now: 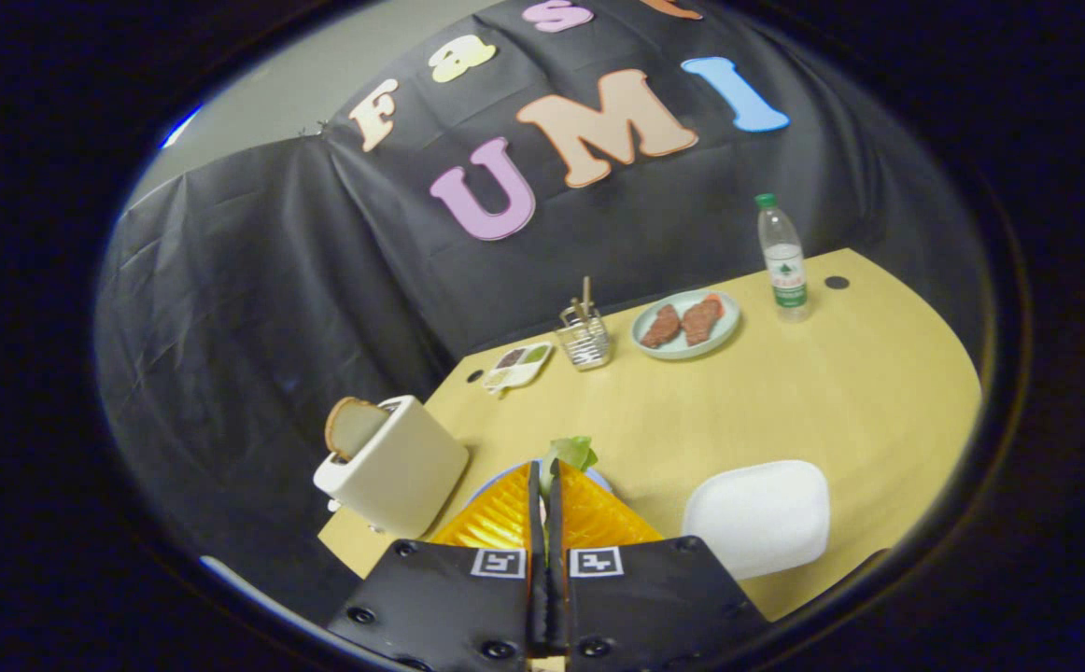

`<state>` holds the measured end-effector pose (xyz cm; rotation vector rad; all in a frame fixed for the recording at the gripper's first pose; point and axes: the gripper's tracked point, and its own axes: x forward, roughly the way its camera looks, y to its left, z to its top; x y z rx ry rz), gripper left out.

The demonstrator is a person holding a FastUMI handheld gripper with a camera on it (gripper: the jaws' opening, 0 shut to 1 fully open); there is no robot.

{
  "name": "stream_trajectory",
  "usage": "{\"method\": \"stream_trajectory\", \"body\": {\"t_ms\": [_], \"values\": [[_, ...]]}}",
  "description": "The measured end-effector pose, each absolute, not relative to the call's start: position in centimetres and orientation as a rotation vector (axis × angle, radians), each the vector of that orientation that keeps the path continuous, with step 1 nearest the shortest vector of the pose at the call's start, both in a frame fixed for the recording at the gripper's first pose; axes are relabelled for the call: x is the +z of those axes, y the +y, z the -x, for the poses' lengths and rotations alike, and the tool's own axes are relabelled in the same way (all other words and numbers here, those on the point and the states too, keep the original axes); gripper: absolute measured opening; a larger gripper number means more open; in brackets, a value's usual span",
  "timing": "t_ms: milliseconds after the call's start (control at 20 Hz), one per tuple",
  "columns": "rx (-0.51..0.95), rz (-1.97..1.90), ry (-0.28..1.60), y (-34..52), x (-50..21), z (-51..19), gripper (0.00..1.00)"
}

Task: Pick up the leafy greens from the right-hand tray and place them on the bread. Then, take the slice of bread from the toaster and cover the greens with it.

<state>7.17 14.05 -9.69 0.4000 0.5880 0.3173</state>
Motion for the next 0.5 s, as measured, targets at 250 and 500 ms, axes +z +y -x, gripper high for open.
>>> {"method": "stream_trajectory", "body": {"t_ms": [250, 500], "values": [[0.436, -0.443, 0.614, 21.7, -10.6, -7.6, 0.03], [0.448, -0.470, 0.652, 25.1, -12.9, -8.2, 0.03]]}}
